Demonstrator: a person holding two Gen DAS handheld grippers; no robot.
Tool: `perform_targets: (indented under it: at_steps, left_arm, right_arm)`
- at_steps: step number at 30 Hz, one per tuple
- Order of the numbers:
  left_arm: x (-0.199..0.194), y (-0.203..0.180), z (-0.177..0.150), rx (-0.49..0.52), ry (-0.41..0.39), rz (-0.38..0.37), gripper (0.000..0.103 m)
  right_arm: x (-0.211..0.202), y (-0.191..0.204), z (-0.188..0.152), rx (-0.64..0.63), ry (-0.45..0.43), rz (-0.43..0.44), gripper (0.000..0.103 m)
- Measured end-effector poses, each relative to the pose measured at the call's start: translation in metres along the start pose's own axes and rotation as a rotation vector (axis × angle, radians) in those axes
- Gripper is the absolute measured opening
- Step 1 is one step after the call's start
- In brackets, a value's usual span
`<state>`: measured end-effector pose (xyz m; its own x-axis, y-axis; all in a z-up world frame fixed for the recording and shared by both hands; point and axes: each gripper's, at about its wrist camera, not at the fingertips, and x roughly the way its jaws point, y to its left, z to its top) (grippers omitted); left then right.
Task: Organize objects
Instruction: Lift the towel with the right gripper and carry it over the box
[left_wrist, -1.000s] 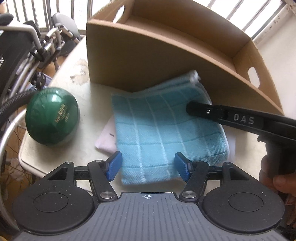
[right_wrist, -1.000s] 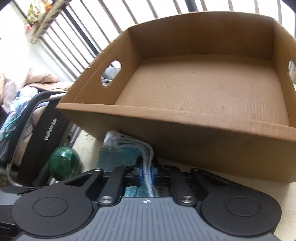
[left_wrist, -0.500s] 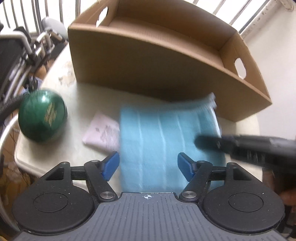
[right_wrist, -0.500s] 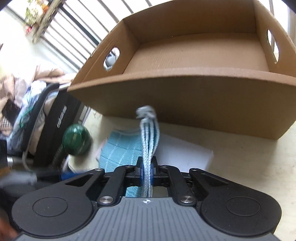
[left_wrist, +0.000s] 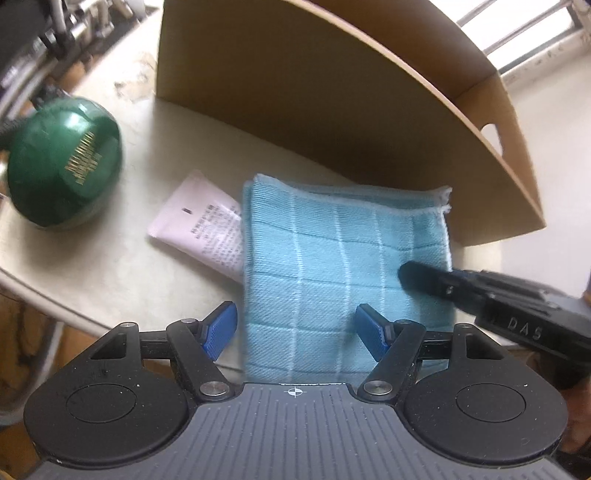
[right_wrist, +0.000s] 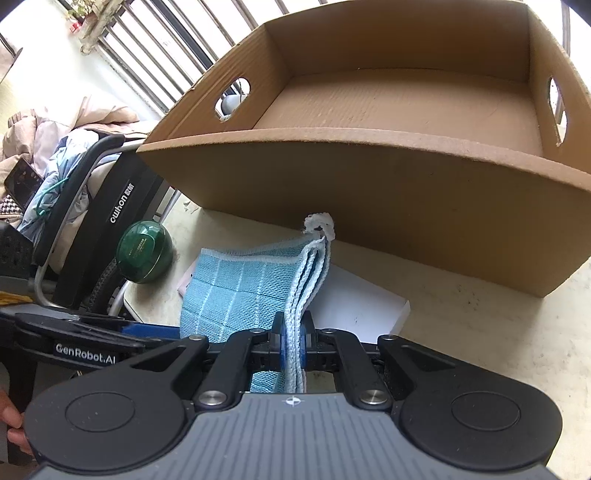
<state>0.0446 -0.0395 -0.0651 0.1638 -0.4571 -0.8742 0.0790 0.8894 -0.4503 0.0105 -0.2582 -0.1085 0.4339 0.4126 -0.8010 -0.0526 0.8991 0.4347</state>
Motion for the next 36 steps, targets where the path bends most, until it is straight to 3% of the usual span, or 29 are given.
perform_targets:
  at_steps: [6,11,18,22,30,36]
  left_arm:
    - [0.011,0.003,0.009,-0.012,0.004,-0.062,0.073]
    - [0.011,-0.008,0.007,0.011,-0.011,-0.037,0.063]
    - [0.003,-0.033,0.006,0.092,-0.038,0.051,0.028]
    - [0.004,-0.040,0.010,0.096,-0.033,0.058,0.014]
    - [0.003,-0.056,0.027,0.072,-0.039,0.026,0.007]
    - [0.003,-0.070,0.028,0.131,-0.049,0.001,0.006]
  right_arm:
    - [0.001,-0.001,0.003,-0.002,0.007,0.009,0.007]
    - [0.001,-0.003,0.004,0.013,0.004,0.017,0.007]
    - [-0.003,0.006,0.004,-0.013,-0.009,-0.007,0.007]
    - [-0.006,0.012,0.003,-0.023,-0.019,-0.019,0.007]
    - [-0.015,0.039,0.012,-0.064,-0.012,-0.102,0.007]
    - [-0.029,0.059,0.020,-0.078,-0.028,-0.135,0.007]
